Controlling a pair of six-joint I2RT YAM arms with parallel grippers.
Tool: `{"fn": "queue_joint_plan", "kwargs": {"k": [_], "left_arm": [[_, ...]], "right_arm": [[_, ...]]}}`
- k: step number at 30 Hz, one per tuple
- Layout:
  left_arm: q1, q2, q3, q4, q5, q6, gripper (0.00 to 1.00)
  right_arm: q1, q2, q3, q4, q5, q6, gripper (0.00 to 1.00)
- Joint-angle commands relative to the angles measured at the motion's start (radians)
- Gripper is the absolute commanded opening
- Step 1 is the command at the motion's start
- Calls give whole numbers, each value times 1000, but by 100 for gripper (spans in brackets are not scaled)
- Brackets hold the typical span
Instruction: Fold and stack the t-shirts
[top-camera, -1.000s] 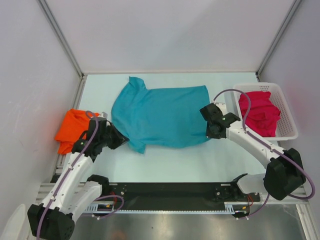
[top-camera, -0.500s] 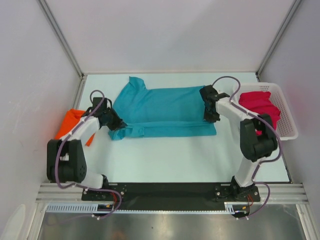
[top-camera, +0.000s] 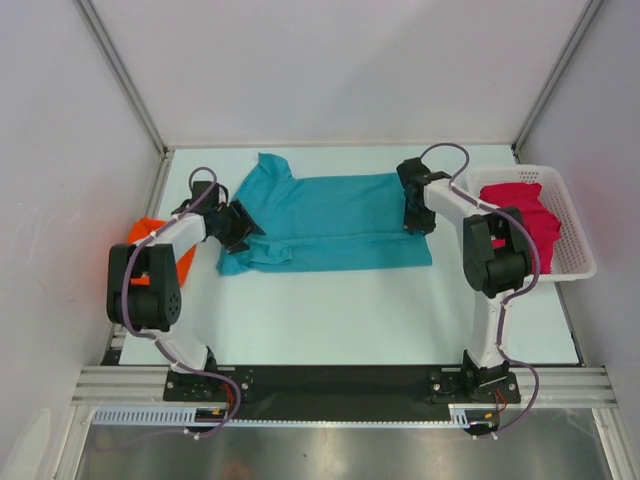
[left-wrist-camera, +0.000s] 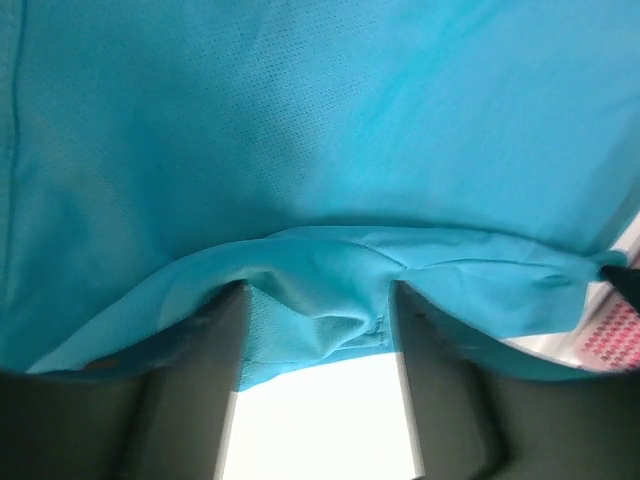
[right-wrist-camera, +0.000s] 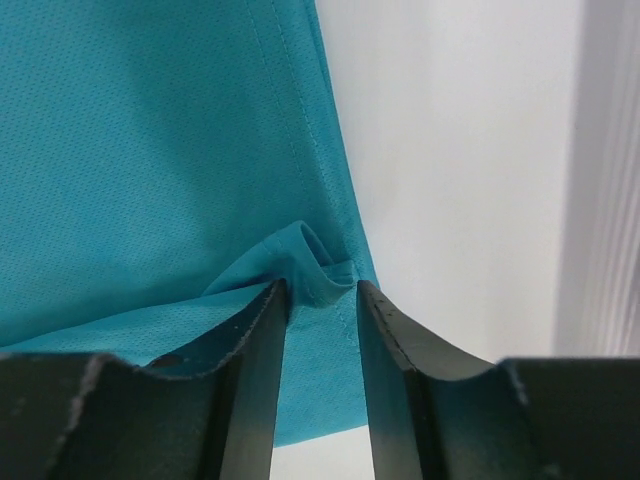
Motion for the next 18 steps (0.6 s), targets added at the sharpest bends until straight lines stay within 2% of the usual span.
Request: {"fn": "queue_joint_plan", "kwargs": {"k": [1,6,10,15,18], "left_arm": [[10,-102,38,-43,-48,39,76],[10,-222,-6,-65,-97,66,79],[9,-310,-112,-54,-116,85,80],[9,-352,-238,-23,-105,83,80],[-4,-369,-293,-3,-104,79,80]], "right_arm": [[-7,-59,40,-22,9,-22,40],[-1,-130,34,-36,19,-24,41],[25,-196,-3,-37,41,-12,41],[78,-282,-73,-33,94,11,41],[96,-299,-102,-31,70,25,41]]}}
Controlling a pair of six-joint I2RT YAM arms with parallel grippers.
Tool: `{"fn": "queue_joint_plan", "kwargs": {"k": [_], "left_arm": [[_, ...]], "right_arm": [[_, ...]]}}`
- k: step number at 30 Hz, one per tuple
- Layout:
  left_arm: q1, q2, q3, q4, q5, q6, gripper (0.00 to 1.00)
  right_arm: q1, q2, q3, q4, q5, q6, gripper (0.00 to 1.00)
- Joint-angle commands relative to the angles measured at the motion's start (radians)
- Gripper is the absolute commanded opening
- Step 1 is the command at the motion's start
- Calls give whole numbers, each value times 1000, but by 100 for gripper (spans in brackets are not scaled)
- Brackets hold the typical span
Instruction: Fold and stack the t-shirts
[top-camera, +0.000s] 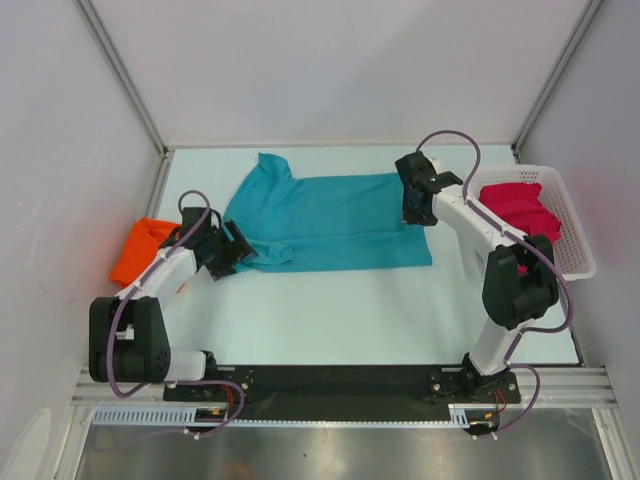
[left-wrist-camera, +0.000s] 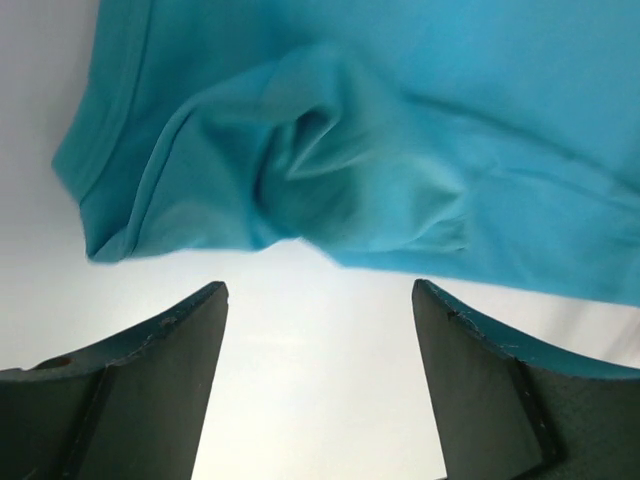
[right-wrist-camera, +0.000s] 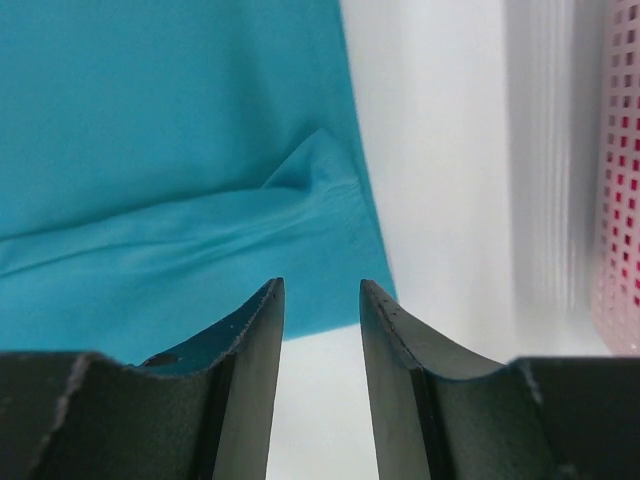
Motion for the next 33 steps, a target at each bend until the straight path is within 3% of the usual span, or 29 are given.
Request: {"fn": "queue_joint_plan", "kwargs": {"k": [1,23,27,30,33], "left_arm": [[-10,-40,-71,41,-6,18,80],[-53,-44,-53,58,-2,-8,79],[-57,-52,-59,93,6,-10,68],[-57,-32,-62,124,11,-7,50],[-57,12,-56,141,4,-4,47]], "right_arm": [[32,-45,-49,-3,18,33,42],[100,-28,-112,-1,40,58,41],[100,-22,-112,-3,43,56,40],[101,-19,-110,-1,37,55,40],[103,-16,-107,-3,35,55,40]]}}
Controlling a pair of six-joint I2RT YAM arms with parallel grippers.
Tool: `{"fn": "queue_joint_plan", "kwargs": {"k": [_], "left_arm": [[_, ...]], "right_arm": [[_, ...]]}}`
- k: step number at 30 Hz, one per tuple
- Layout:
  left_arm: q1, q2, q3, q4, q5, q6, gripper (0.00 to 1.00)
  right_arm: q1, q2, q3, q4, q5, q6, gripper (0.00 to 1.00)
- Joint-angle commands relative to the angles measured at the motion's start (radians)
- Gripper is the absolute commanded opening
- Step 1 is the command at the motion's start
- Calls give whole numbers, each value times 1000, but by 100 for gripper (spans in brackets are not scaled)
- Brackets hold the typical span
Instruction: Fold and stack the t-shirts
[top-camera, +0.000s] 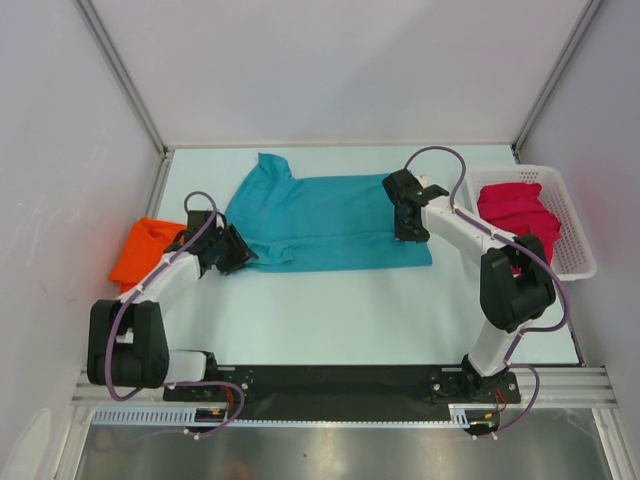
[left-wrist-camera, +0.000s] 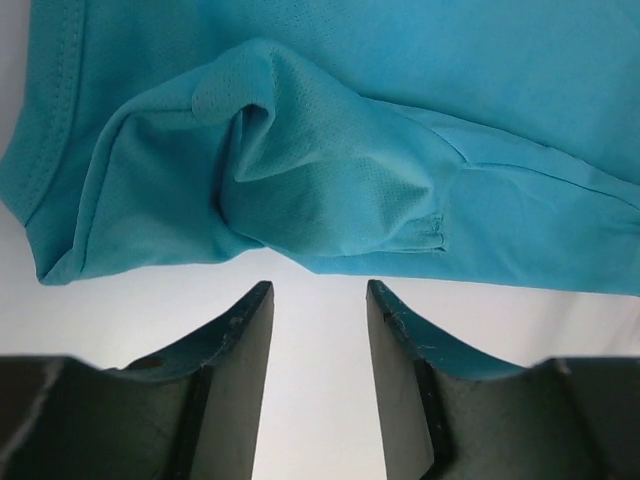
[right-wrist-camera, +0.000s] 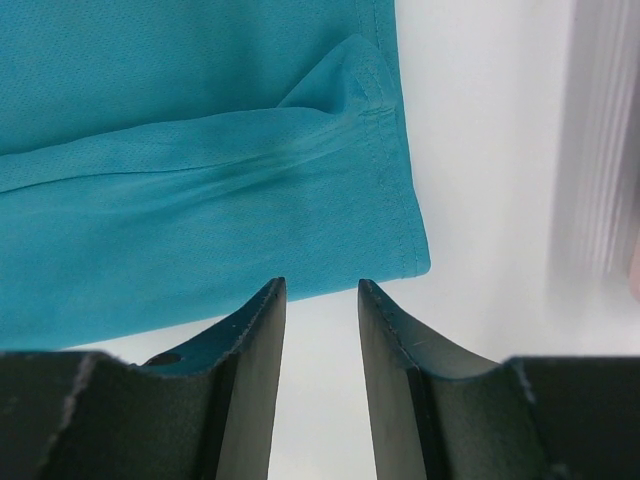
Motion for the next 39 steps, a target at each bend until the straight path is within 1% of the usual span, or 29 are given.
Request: {"fn": "queue_joint_plan", "kwargs": {"k": [1,6,9,12,13,14,17,20,22,24,27,28,39], "left_arm": [[-7,51,29,62,3,1,48],[-10,101,40,72,-8,5,51],[-9,114,40,79,-11,7,52],[-10,120,39,85,-12,8,50],[-10,120,39,86,-15,10,49],[-10,117,39,89,-19,10,43],[-10,114,40,91,-22,11,35],[-12,114,45,91,-32,10,31],[-10,118,51,91,-37,10,31],[-11,128,55,94,-45,7,24],[-12,134,65,98,-42,4,6],[-12,134,66,99,-39,-1,3],[-12,125,172,57,-51,2,0]], "right_arm": [[7,4,8,-4,21,9,40],[7,7,8,-7,32,4,40],[7,13,8,-7,32,2,40],[7,17,8,-7,33,2,40],[7,19,8,-7,33,2,40],[7,21,8,-8,33,1,39],[7,22,8,-5,35,-1,40],[8,25,9,-7,33,-1,39],[7,27,9,-5,33,-2,40],[7,28,11,-4,35,-4,39],[7,28,9,-5,36,-7,39],[7,28,9,-5,38,-7,39],[7,27,6,-2,41,-10,39]]}}
